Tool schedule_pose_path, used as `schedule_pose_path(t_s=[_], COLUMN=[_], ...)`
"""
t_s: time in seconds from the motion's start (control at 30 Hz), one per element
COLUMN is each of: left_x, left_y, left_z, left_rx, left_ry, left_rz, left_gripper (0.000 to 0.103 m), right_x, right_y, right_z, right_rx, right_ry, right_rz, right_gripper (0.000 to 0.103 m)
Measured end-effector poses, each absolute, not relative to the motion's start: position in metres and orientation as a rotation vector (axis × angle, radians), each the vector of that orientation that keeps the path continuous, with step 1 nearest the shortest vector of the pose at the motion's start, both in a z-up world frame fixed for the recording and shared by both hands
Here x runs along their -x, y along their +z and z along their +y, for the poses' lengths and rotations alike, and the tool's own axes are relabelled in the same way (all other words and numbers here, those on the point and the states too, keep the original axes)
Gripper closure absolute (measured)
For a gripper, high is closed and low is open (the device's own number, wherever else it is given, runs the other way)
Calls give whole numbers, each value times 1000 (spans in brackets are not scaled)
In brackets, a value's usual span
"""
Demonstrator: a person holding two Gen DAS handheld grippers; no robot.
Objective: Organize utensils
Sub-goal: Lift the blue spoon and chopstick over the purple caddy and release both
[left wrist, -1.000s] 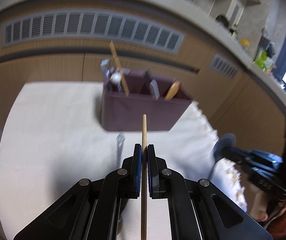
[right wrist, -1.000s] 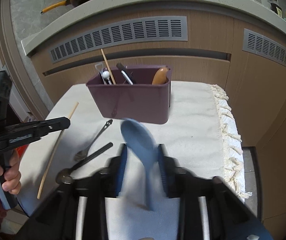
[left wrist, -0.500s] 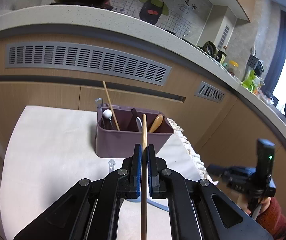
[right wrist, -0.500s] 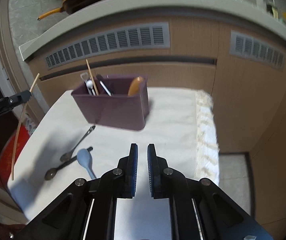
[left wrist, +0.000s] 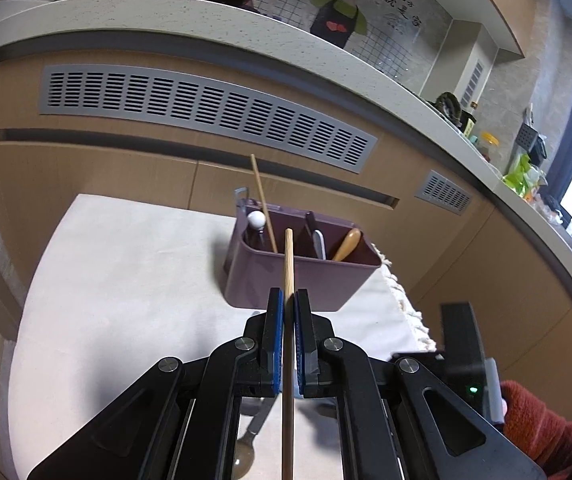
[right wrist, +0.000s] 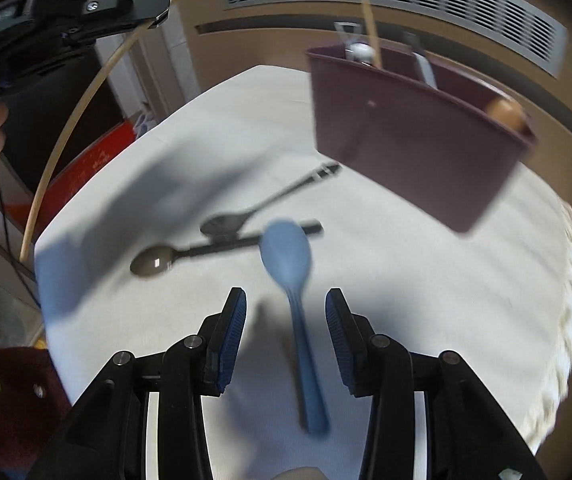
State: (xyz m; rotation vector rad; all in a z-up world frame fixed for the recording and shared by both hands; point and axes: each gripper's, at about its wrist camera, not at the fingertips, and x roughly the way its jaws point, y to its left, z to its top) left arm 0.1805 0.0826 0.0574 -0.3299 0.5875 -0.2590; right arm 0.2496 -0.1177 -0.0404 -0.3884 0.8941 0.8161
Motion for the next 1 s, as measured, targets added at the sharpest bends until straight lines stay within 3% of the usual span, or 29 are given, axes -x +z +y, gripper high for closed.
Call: schedule_pose_path(t_s=[0.23, 0.27, 0.4, 0.73, 1.0], left_x=[-177, -177, -179, -204, -240], left_y=[53, 52, 51, 67, 168], left_z=[88, 87, 81, 55, 60], left_rx=[337, 335, 314, 265, 262], left_ry=[-240, -240, -234, -283, -271], left_rz=[562, 559, 541, 508, 55], left_gripper=[98, 98, 98, 98, 98], right_x=[-276, -278, -277, -262, -274], right_y=[-60, -64, -54, 45, 180], right_z=[-73, -73, -89, -179, -204], right_rx=[505, 510, 435, 92, -63], right_ry=[770, 757, 721, 635, 507], right_rz=[975, 988, 962, 746, 301], right_gripper=[66, 71, 71, 72, 71])
